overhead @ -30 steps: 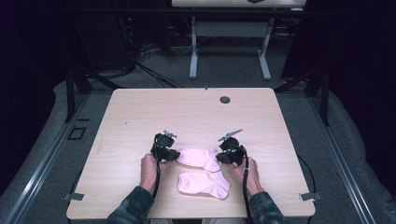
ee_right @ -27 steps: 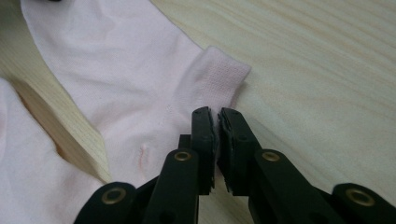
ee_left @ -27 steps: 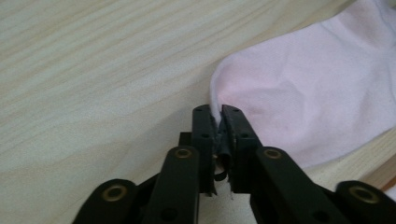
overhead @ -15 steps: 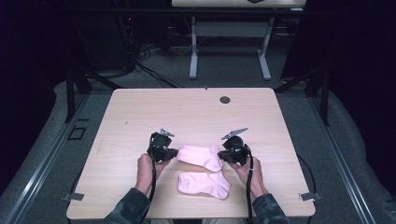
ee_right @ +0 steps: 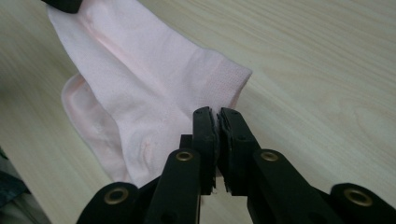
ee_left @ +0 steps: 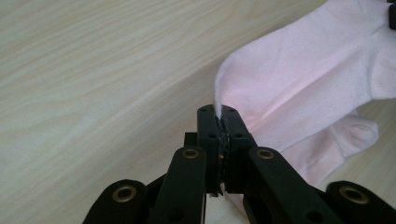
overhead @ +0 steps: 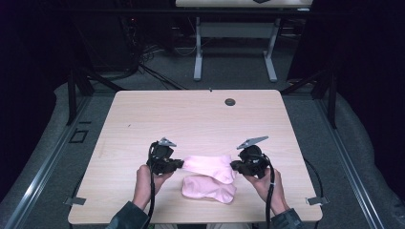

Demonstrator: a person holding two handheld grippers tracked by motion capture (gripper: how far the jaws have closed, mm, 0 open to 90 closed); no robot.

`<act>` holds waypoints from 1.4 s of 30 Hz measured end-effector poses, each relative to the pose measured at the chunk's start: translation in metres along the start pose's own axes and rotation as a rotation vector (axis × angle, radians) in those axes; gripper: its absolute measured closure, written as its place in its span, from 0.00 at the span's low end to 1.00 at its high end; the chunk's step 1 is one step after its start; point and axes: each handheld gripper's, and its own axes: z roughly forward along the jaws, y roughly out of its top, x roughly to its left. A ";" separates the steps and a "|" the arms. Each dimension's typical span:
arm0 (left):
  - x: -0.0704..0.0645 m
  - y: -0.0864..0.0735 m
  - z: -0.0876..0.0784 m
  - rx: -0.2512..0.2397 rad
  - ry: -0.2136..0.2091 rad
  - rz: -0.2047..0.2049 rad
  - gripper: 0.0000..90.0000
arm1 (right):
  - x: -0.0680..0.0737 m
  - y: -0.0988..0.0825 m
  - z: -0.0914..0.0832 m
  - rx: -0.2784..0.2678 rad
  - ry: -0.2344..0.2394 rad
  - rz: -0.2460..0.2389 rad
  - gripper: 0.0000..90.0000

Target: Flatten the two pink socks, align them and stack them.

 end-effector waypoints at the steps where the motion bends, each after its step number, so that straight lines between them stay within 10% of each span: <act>1: -0.003 -0.003 -0.001 -0.008 -0.005 -0.012 0.98 | 0.002 -0.002 -0.002 0.000 -0.002 -0.004 0.94; 23: -0.016 -0.045 0.027 0.092 0.027 0.025 0.91 | 0.013 -0.044 0.036 0.127 0.025 0.000 0.91; 30: -0.010 -0.056 0.009 0.046 0.104 0.007 0.31 | 0.005 -0.054 0.030 0.047 0.009 0.058 0.50; 42: 0.030 -0.082 -0.053 -0.094 0.250 -0.083 0.07 | -0.016 -0.068 -0.023 -0.165 -0.074 0.106 0.07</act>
